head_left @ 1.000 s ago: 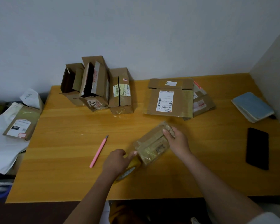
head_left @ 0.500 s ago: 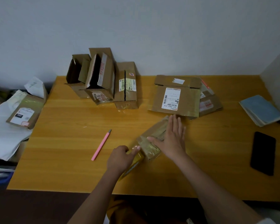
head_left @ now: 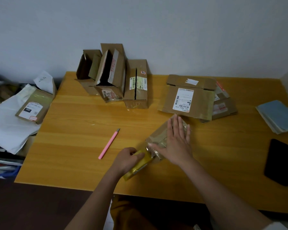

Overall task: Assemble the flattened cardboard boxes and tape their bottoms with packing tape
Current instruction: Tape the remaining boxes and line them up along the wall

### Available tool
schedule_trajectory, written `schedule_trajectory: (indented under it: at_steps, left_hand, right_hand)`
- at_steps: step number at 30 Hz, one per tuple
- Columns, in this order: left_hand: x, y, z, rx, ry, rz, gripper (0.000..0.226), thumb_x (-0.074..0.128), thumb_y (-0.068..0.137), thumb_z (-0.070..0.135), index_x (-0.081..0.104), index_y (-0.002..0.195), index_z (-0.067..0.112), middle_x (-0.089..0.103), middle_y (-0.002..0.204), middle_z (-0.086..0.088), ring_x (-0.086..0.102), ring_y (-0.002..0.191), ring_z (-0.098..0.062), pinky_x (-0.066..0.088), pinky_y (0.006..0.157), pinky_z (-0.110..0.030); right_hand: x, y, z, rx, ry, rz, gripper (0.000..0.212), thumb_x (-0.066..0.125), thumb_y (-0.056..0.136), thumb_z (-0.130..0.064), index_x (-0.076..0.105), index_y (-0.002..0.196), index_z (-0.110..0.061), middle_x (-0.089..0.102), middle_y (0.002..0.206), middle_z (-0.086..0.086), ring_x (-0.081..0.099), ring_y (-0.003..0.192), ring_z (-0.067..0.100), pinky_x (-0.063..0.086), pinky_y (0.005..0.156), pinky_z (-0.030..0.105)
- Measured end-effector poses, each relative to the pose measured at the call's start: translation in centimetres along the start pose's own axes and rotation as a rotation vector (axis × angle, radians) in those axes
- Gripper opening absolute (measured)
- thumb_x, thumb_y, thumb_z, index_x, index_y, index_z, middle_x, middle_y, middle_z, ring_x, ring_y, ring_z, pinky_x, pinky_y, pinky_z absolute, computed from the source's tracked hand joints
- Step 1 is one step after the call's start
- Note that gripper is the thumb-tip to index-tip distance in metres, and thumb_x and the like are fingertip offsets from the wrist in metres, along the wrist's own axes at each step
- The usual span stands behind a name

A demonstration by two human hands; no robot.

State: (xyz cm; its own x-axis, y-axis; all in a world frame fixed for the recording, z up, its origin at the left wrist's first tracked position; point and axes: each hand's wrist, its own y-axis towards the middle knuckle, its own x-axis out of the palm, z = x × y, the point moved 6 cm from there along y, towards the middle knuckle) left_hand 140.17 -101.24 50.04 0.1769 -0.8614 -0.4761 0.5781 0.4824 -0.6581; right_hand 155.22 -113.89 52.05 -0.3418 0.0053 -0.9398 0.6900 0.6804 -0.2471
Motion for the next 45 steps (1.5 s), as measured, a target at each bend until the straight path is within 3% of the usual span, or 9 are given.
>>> schedule_trajectory:
  at_steps: [2, 10, 16, 21, 26, 31, 37, 41, 45]
  left_hand:
    - [-0.1, -0.1, -0.6, -0.039, -0.106, -0.098, 0.040, 0.060, 0.092, 0.039, 0.061, 0.121, 0.012, 0.061, 0.125, -0.003, 0.059, 0.108, -0.019, 0.046, 0.091, -0.031]
    - [-0.4, -0.9, -2.0, -0.062, -0.187, -0.056, 0.050, 0.067, 0.083, 0.053, 0.067, 0.076, 0.003, 0.063, 0.068, -0.008, 0.060, 0.060, -0.018, 0.044, 0.059, -0.030]
    - [-0.8, -0.5, -1.2, -0.069, 0.215, 0.093, 0.055, 0.062, 0.080, 0.065, 0.060, 0.083, 0.009, 0.057, 0.078, -0.002, 0.057, 0.077, -0.022, 0.040, 0.064, -0.030]
    - [-0.8, -1.0, 0.3, 0.034, 0.227, 0.127, 0.058, 0.061, 0.082, 0.063, 0.036, 0.062, 0.014, 0.034, 0.060, 0.000, 0.036, 0.056, -0.017, 0.027, 0.055, -0.033]
    - [0.4, -0.4, 1.8, 0.110, 0.157, 0.096, 0.056, 0.059, 0.086, 0.060, 0.060, 0.092, 0.004, 0.052, 0.079, -0.003, 0.051, 0.073, -0.020, 0.043, 0.066, -0.036]
    - [-0.1, 0.3, 1.9, 0.088, 0.195, 0.144, 0.068, 0.054, 0.088, 0.061, 0.057, 0.124, 0.004, 0.061, 0.116, -0.009, 0.057, 0.098, -0.022, 0.047, 0.080, -0.035]
    - [0.0, 1.0, 1.7, 0.040, 0.255, 0.068, 0.058, 0.057, 0.086, 0.062, 0.059, 0.113, 0.011, 0.058, 0.109, -0.012, 0.056, 0.097, -0.025, 0.044, 0.078, -0.034]
    - [0.3, 0.9, 1.0, -0.022, 0.328, 0.070, 0.048, 0.058, 0.083, 0.066, 0.047, 0.078, 0.019, 0.051, 0.087, 0.000, 0.053, 0.083, -0.022, 0.049, 0.076, -0.040]
    - [0.0, 0.6, 1.1, -0.010, 0.333, 0.136, 0.069, 0.057, 0.079, 0.071, 0.060, 0.108, 0.008, 0.060, 0.096, -0.003, 0.059, 0.087, -0.021, 0.048, 0.071, -0.035]
  right_hand:
    - [-0.1, 0.4, -0.1, -0.012, -0.034, -0.017, 0.132, 0.020, 0.062, -0.098, -0.025, 0.149, -0.010, -0.043, 0.151, 0.009, -0.042, 0.138, 0.021, -0.023, 0.114, 0.051]
    - [0.4, 0.5, -0.4, -0.020, -0.095, -0.030, 0.133, 0.016, 0.057, -0.096, -0.023, 0.150, -0.010, -0.041, 0.152, 0.008, -0.039, 0.139, 0.022, -0.016, 0.116, 0.053]
    - [0.4, 0.5, -0.5, -0.011, -0.107, -0.013, 0.130, 0.022, 0.061, -0.095, -0.019, 0.152, -0.011, -0.038, 0.154, 0.006, -0.037, 0.141, 0.019, -0.020, 0.114, 0.047]
    - [0.1, 1.4, 1.2, 0.038, -0.048, -0.058, 0.132, 0.036, 0.064, -0.095, -0.024, 0.151, -0.015, -0.040, 0.153, 0.003, -0.038, 0.140, 0.018, -0.021, 0.116, 0.047]
    - [0.3, 1.5, 3.7, 0.064, 0.083, -0.171, 0.135, 0.036, 0.057, -0.096, -0.019, 0.153, -0.019, -0.037, 0.155, -0.003, -0.035, 0.141, 0.012, -0.016, 0.118, 0.049]
    - [0.9, 2.0, 2.2, 0.109, 0.064, -0.190, 0.133, 0.046, 0.068, -0.088, -0.025, 0.150, -0.012, -0.042, 0.151, 0.006, -0.040, 0.138, 0.021, -0.023, 0.113, 0.054]
    - [1.6, 2.1, 2.4, 0.116, 0.075, -0.215, 0.148, 0.045, 0.053, -0.097, -0.033, 0.145, -0.011, -0.051, 0.144, 0.006, -0.047, 0.134, 0.023, -0.025, 0.110, 0.057]
    - [1.5, 2.3, 2.5, 0.120, 0.075, -0.199, 0.147, 0.048, 0.055, -0.095, -0.030, 0.147, -0.010, -0.048, 0.147, 0.007, -0.045, 0.135, 0.023, -0.023, 0.111, 0.058]
    - [1.2, 2.2, 2.5, 0.118, 0.078, -0.180, 0.147, 0.048, 0.055, -0.095, -0.027, 0.149, -0.011, -0.045, 0.149, 0.007, -0.042, 0.137, 0.021, -0.024, 0.111, 0.056]
